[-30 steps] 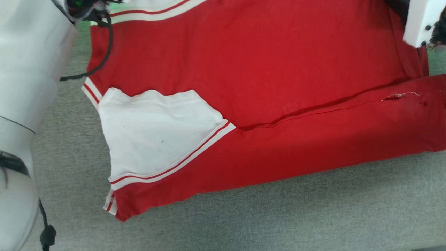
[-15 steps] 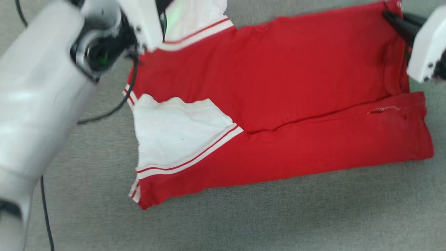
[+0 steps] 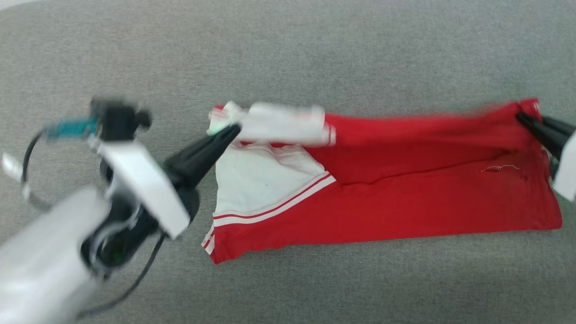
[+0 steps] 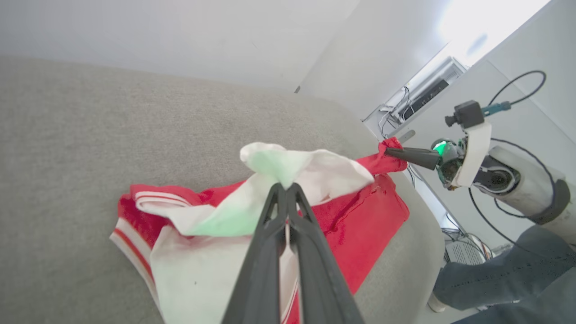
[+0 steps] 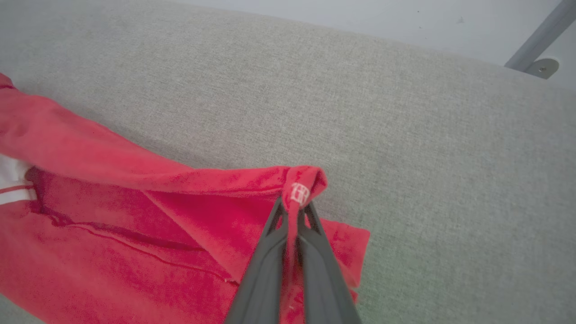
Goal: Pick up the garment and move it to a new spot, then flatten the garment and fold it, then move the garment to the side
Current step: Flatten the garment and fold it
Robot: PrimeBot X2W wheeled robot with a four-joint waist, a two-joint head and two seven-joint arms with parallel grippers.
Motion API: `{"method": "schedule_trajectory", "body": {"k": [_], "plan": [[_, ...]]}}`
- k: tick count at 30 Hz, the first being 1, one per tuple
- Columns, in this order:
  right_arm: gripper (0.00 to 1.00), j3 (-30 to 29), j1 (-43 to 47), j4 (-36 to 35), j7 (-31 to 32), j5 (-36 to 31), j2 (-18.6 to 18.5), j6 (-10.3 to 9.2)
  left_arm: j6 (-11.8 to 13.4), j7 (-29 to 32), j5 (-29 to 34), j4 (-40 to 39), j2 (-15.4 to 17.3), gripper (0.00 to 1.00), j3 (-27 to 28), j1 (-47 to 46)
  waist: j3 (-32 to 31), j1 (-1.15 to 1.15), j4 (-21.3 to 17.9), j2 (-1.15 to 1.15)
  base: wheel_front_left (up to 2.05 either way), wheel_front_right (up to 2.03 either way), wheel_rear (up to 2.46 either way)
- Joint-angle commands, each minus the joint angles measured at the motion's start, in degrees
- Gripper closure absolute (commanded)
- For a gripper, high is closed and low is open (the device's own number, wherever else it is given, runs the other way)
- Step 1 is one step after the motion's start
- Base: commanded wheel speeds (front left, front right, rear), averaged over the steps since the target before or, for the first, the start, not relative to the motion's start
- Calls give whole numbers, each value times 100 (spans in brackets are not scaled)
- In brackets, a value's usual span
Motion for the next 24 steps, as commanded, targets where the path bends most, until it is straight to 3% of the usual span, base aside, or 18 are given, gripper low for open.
{"method": "schedule_trajectory", "body": {"k": [1,6,10,16,23,24], "plan": [[100,-49,112,-37,-56,39,-44,-3,-10,-125,-71,-62,51,100,46,146,-24,0,25,0,0,0,0],[100,-470,836,-278,-136,122,-209,-3,127,-740,-191,-582,381,100,-15,1141,-11,0,43,0,0,0,0],[100,-792,1284,-397,-179,96,-217,-3,198,-932,-198,-824,435,100,-161,1637,19,0,87,0,0,0,0],[100,-1039,1659,-315,-121,-523,-98,-3,405,-995,-27,-542,106,100,-343,1777,68,0,160,0,0,0,0],[100,-1179,1691,-178,25,-960,370,-3,264,-1062,-108,319,-426,100,-395,1763,87,0,117,0,0,0,0],[95,-1200,1683,-176,46,-1004,407,-3,235,-1088,-78,421,-483,100,-401,1753,84,0,108,0,0,0,0]]}}
